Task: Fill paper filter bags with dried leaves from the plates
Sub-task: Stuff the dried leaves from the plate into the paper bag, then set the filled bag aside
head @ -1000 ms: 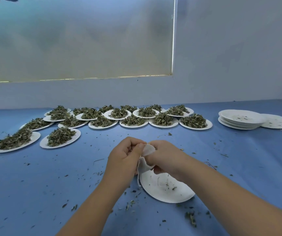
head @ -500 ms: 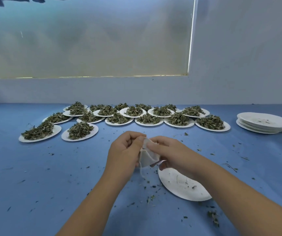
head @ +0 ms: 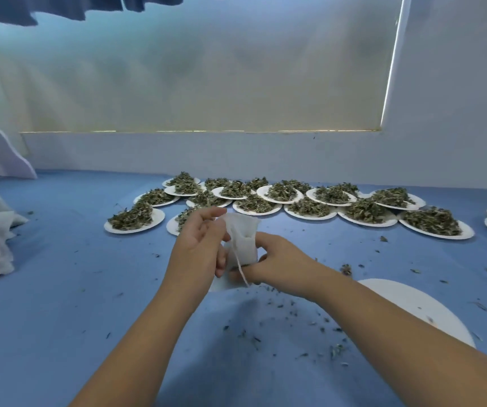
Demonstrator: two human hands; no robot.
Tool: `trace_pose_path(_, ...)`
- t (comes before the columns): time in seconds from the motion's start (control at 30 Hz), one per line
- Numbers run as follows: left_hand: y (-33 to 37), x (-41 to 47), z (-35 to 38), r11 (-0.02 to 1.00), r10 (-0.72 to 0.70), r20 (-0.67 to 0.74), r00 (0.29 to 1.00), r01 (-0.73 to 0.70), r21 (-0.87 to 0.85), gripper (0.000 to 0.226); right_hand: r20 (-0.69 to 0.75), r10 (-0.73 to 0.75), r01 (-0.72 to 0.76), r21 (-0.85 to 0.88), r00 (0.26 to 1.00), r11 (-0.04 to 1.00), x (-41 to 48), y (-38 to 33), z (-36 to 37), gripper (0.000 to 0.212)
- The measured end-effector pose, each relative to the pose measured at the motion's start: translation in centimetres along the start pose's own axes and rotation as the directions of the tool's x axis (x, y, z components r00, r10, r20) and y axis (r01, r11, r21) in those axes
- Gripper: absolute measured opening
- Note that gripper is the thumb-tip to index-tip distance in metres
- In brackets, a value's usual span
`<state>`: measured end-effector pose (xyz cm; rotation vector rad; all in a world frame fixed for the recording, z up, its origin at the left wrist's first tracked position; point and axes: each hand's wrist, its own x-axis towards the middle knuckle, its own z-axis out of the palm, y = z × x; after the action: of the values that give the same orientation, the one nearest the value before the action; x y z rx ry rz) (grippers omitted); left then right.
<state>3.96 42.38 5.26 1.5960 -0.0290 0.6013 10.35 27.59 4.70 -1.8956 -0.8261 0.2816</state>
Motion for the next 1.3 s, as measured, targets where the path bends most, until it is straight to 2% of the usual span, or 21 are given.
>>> trace_pose_path(0.13, -0.3, -0.7, -7.4, 0.972, -0.042, -0.04, 0.998, 0.05, 0.229, 0.027, -0.002, -0.029, 0.029, 0.094, 1.0, 0.995, 3.7, -2.3, 5.3, 0.031)
trace_pose_path(0.27, -0.7, -2.4, -14.1, 0.851, -0.102, -0.039, 0.994, 0.108, 0.514, 0.053, -0.014, -0.009, 0.011, 0.188, 1.0, 0.982, 7.1, -4.6, 11.7, 0.038)
trace_pose_path(0.4, -0.4, -3.2, -19.4, 0.83, -0.062, -0.133, 0.989, 0.126, 0.543, 0.035, -0.01, 0.041, -0.037, 0.249, 0.999, 0.968, 9.8, -6.2, 18.9, 0.034)
trace_pose_path(0.47, -0.8, -3.0, -21.8, 0.796, -0.048, -0.214, 0.976, 0.167, 0.581, 0.025, 0.035, 0.018, -0.027, 0.298, 0.999, 0.954, 10.8, -6.8, 22.0, 0.024)
trace_pose_path(0.53, -1.6, -2.5, -24.2, 0.736, -0.034, -0.291, 0.956, 0.221, 0.64, 0.018, 0.081, -0.001, -0.03, 0.383, 0.997, 0.923, 11.5, -7.4, 24.3, 0.019)
trace_pose_path(0.67, -2.8, -1.0, -28.6, 0.564, 0.015, -0.437, 0.899, 0.353, 0.746, 0.019, 0.097, 0.08, -0.119, 0.514, 0.992, 0.849, 12.5, -6.8, 26.7, 0.032)
trace_pose_path(0.73, -3.0, -0.4, -30.6, 0.48, 0.057, -0.51, 0.858, 0.425, 0.768, 0.014, 0.087, 0.174, -0.188, 0.652, 0.981, 0.735, 12.5, -5.8, 26.5, 0.028)
trace_pose_path(0.8, -3.5, 0.2, -32.5, 0.395, 0.106, -0.567, 0.817, 0.489, 0.778, 0.021, 0.116, 0.228, -0.221, 0.824, 0.967, 0.522, 12.7, -5.2, 25.7, 0.021)
trace_pose_path(0.83, -3.8, 0.5, -33.3, 0.368, 0.114, -0.591, 0.799, 0.519, 0.772, 0.026, 0.133, 0.238, -0.231, 0.861, 0.962, 0.454, 12.7, -5.1, 25.4, 0.019)
trace_pose_path(0.87, -4.1, 0.7, -33.9, 0.359, 0.112, -0.616, 0.78, 0.546, 0.757, 0.03, 0.147, 0.238, -0.241, 0.868, 0.96, 0.434, 12.7, -5.0, 25.2, 0.019)
trace_pose_path(1.03, -5.4, 1.9, -36.4, 0.359, 0.084, -0.716, 0.693, 0.649, 0.67, 0.042, 0.175, 0.178, -0.244, 0.812, 0.968, 0.53, 12.9, -5.1, 25.6, 0.019)
trace_pose_path(1.17, -5.8, 2.8, -38.1, 0.322, 0.082, -0.667, 0.74, 0.614, 0.721, 0.066, 0.158, 0.183, -0.234, 0.798, 0.97, 0.555, 13.1, -4.9, 25.7, 0.015)
trace_pose_path(1.3, -5.8, 3.4, -38.9, 0.451, 0.072, -0.697, 0.714, 0.6, 0.661, 0.073, 0.147, 0.174, -0.223, 0.77, 0.974, 0.597, 13.2, -4.9, 25.8, 0.014)
